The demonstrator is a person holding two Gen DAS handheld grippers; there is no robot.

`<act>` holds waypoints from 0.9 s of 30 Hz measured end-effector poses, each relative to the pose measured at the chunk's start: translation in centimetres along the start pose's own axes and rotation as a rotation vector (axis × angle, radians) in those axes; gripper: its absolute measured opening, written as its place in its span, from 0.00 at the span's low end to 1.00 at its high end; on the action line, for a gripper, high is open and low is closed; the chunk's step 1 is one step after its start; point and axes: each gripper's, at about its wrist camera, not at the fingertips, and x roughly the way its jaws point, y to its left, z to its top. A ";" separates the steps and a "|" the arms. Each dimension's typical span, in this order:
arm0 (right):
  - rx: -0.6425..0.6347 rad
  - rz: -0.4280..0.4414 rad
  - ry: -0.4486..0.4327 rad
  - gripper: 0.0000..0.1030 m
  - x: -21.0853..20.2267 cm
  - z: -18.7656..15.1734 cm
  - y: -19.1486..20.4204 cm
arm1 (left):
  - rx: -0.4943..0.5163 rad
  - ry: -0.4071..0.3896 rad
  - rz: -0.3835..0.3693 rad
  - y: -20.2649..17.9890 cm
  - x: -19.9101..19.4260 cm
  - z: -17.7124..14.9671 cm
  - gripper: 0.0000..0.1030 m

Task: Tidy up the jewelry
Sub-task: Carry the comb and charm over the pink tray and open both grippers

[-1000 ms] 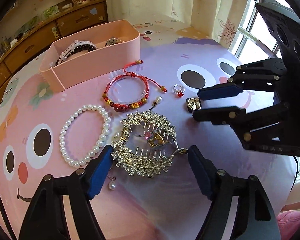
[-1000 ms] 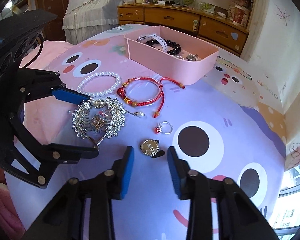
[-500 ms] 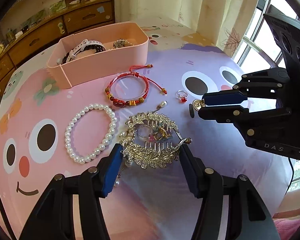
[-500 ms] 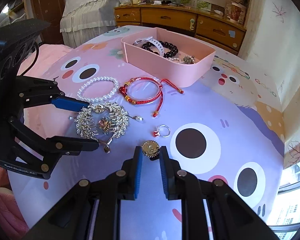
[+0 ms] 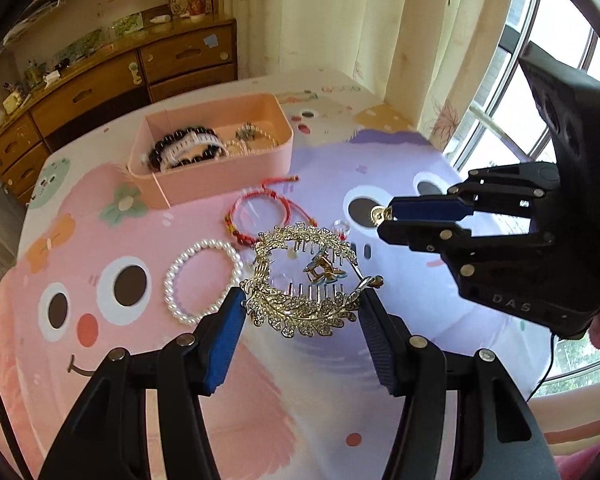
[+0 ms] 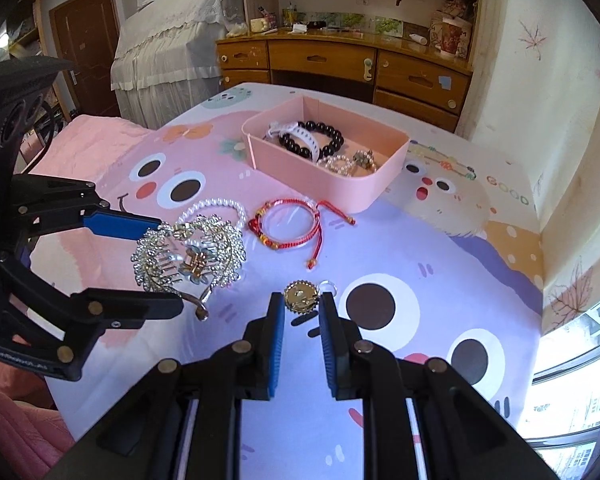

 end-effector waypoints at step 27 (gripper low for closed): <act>0.140 -0.095 -0.192 0.17 2.3 13.5 -3.4 | -0.111 -0.242 0.017 12.1 0.6 14.2 0.55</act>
